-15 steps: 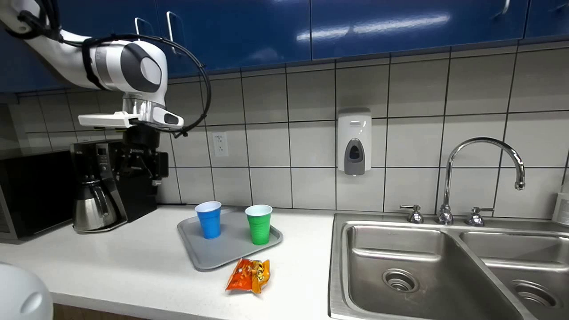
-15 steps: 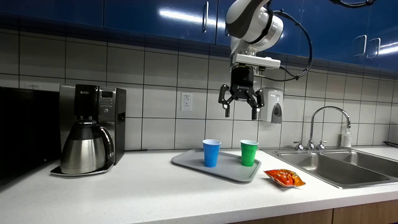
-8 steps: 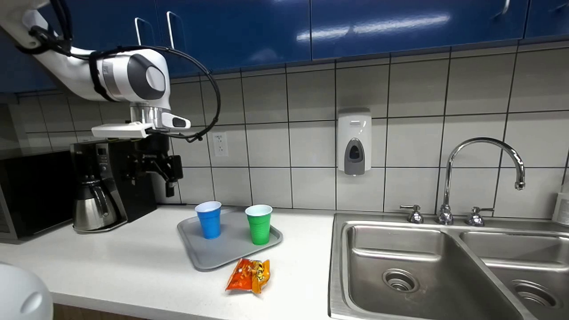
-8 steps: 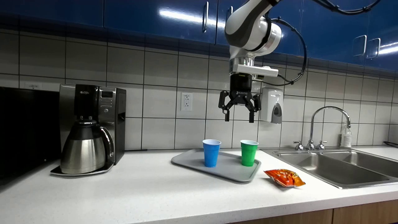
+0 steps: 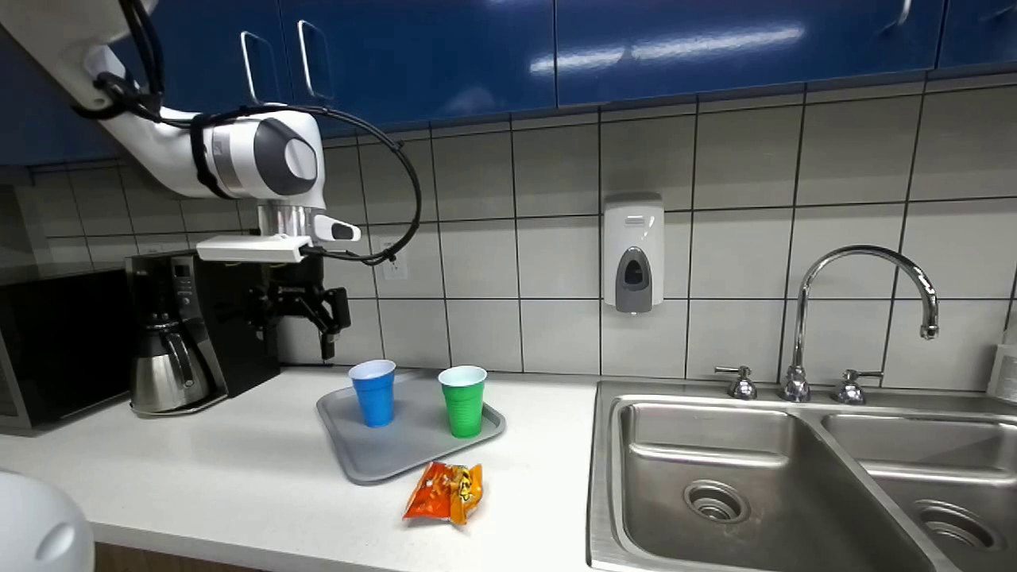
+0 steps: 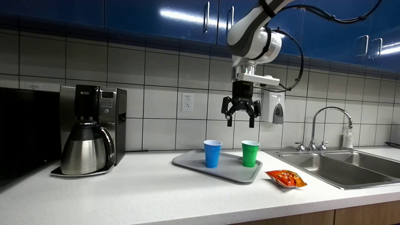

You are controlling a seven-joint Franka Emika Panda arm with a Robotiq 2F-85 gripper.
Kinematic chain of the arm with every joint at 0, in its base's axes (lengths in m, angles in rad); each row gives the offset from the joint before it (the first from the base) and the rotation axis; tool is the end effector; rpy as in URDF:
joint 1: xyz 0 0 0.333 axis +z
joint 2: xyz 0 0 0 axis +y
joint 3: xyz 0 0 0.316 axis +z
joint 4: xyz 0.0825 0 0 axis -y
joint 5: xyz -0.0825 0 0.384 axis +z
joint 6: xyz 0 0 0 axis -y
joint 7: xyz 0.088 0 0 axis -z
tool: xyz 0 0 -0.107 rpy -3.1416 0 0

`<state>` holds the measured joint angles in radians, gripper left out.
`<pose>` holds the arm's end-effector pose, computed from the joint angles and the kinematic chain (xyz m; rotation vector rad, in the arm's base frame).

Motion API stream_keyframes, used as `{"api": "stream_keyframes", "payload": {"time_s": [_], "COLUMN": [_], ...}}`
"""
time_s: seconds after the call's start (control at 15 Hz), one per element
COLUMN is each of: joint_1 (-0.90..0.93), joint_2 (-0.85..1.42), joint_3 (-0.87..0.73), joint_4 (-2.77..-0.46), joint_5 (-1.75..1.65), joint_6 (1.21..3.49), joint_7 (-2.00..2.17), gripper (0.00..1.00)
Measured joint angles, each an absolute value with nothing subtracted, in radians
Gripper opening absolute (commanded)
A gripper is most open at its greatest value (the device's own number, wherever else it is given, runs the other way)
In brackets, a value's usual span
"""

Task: Remove the cups from the tray and put them on the counter.

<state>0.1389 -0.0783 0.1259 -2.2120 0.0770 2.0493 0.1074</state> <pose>0.4863 0.1367 0.4051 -3.0925 -0.1830 0.1455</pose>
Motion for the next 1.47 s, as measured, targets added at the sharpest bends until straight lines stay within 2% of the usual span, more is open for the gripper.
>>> {"api": "stream_keyframes", "payload": {"time_s": [1.47], "joint_1": [0.142], "joint_2": [0.199], "joint_3": [0.121], "joint_4": [-1.996], "joint_5": [-0.048], "joint_6": [2.144], "joint_7": [-0.078], "gripper": [1.0]}}
